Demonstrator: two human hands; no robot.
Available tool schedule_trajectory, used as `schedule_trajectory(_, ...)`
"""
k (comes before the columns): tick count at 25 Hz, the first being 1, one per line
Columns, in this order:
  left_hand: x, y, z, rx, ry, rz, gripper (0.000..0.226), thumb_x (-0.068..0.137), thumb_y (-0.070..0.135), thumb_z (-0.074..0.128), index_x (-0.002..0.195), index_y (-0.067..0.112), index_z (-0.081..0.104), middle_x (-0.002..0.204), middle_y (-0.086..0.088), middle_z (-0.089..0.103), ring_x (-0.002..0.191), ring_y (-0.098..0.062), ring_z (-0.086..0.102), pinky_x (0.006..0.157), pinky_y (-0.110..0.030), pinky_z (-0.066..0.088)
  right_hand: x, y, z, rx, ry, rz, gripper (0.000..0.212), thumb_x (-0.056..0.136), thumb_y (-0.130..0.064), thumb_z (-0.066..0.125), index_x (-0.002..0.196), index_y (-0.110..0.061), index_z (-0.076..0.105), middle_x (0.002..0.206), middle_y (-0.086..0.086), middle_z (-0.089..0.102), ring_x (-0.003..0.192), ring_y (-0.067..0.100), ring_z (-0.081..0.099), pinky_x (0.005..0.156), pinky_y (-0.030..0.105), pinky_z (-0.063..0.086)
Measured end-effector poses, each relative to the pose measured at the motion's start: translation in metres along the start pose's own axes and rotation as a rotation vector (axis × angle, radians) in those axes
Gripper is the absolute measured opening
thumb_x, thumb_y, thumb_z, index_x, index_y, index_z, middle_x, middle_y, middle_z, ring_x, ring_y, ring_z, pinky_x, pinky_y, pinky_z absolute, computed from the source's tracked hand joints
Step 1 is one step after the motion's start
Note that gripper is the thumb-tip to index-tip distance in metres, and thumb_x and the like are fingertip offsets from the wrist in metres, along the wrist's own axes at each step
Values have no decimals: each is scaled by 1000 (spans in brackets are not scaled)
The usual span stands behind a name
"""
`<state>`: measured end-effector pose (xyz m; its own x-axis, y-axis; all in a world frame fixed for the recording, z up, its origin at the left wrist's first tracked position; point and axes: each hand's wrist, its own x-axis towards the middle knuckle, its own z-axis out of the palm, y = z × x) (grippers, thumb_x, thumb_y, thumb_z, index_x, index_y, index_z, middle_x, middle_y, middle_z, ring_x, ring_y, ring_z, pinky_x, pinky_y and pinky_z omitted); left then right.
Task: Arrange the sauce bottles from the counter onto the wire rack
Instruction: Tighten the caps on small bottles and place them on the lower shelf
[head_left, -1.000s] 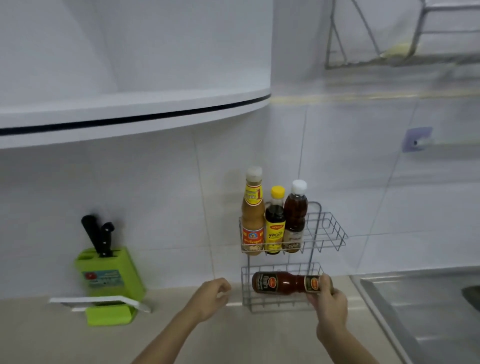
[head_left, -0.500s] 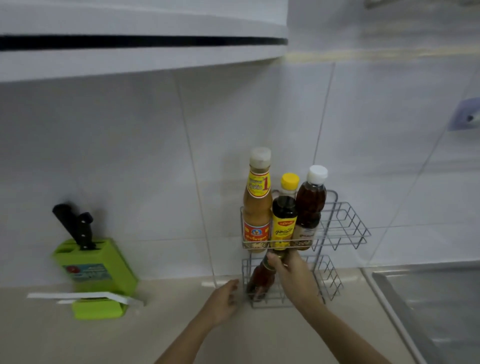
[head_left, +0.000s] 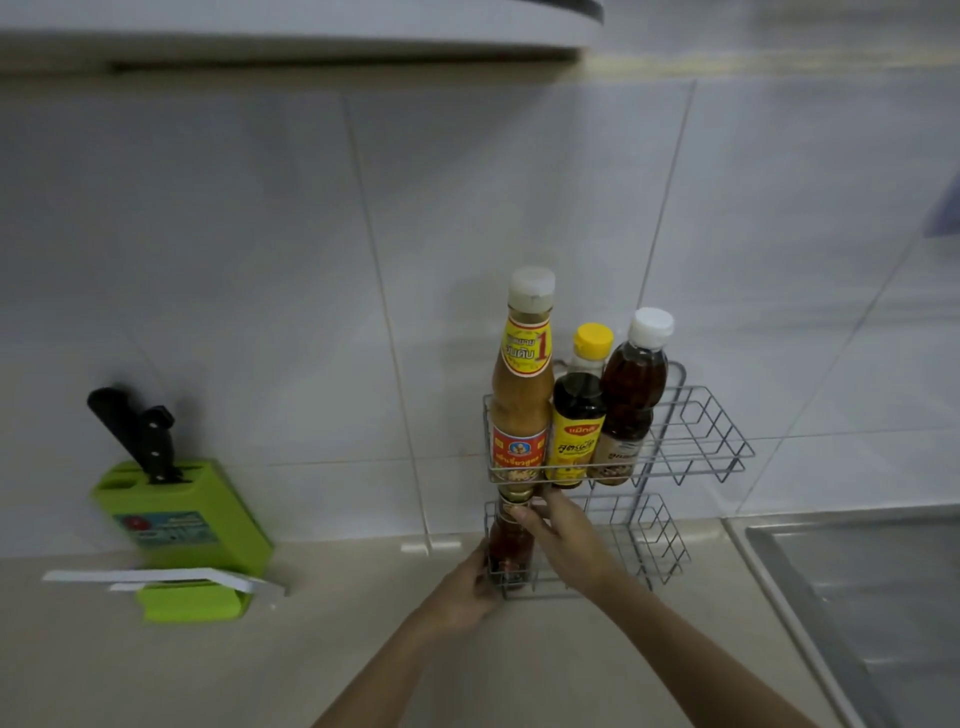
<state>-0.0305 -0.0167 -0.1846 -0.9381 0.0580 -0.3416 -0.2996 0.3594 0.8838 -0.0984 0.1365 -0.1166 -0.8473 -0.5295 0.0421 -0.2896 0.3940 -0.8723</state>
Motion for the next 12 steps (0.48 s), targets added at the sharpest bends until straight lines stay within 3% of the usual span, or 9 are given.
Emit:
schedule_trajectory(3, -1, 2, 2, 12, -23, -6, 86, 80, -3, 51, 149, 28, 11, 145, -1, 44, 130, -16, 49, 78, -13, 46, 1, 4, -6, -20, -28, -25, 36, 95, -27, 52, 129, -15, 49, 126, 4, 63, 115, 18, 61, 97, 40, 50)
schedule_trajectory(7, -2, 1, 1, 53, -29, -20, 90, 79, 3, 52, 149, 35, 6, 148, 0, 41, 132, -18, 46, 95, -33, 46, 2, 3, 3, -123, -7, 5, 35, 98, -34, 42, 129, -17, 43, 125, 7, 63, 114, 24, 60, 94, 43, 50)
schedule_trajectory(12, -2, 11, -4, 81, -66, -60, 85, 79, 11, 56, 150, 26, 12, 146, -3, 44, 130, -20, 49, 101, -38, 46, 0, 0, -5, -96, -97, 2, 38, 99, -31, 42, 136, -22, 38, 129, 0, 59, 118, 19, 56, 96, 35, 46)
